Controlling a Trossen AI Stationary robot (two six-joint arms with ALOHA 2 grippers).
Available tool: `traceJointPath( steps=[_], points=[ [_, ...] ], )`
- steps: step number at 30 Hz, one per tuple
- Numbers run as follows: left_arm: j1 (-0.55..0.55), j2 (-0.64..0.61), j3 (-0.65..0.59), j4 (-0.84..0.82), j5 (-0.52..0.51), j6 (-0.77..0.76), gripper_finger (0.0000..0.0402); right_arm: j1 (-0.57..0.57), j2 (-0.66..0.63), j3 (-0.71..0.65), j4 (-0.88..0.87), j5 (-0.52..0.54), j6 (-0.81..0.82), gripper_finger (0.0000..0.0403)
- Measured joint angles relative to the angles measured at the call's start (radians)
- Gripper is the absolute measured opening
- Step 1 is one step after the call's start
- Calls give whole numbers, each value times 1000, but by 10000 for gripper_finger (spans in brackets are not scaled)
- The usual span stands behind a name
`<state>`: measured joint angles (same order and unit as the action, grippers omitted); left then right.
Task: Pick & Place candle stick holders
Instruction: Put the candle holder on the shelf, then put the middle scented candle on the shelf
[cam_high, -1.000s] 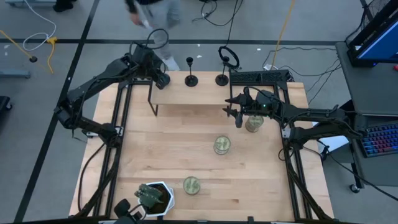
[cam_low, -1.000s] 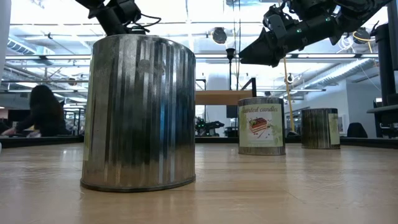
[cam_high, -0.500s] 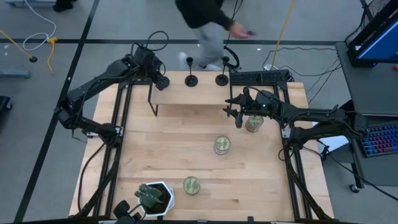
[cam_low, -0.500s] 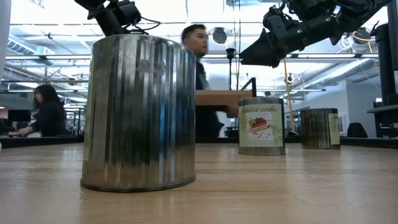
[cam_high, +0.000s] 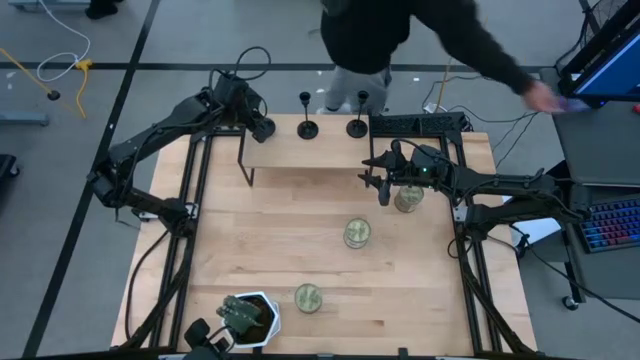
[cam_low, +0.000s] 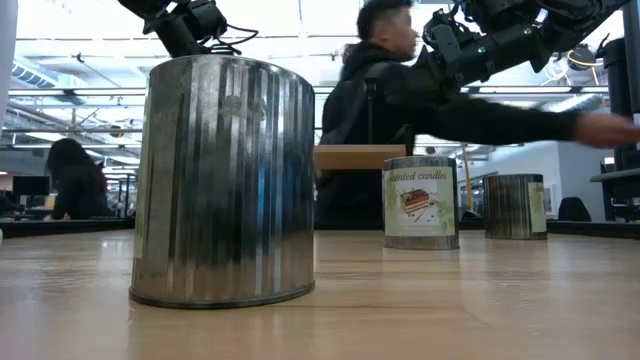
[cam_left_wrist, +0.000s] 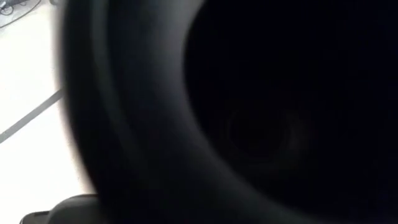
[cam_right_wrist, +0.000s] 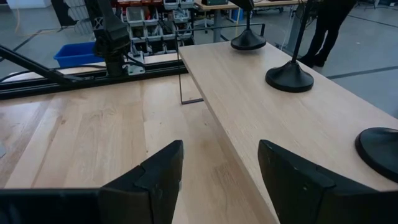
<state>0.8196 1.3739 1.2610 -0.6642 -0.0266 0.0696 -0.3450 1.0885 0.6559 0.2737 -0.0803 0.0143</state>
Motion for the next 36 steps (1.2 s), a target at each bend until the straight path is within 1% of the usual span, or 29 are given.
traceJointPath(
  steps=[9,16,19,25,28,32,36],
  points=[
    [0,0,0,-1,0,-10,27,0,0,0,-2,0,0,201],
    [0,0,0,-37,0,-27,28,0,0,0,-2,0,0,201],
    [0,0,0,-41,0,-27,43,0,0,0,-2,0,0,201],
    [0,0,0,-36,0,-27,95,0,0,0,-3,0,0,201],
    [0,0,0,-26,0,-27,113,0,0,0,-3,0,0,201],
    [-3,-20,3,-47,0,-8,123,0,0,0,-3,0,0,201],
    [-10,-91,8,-42,0,8,124,0,0,0,-3,-3,0,201]
  ],
)
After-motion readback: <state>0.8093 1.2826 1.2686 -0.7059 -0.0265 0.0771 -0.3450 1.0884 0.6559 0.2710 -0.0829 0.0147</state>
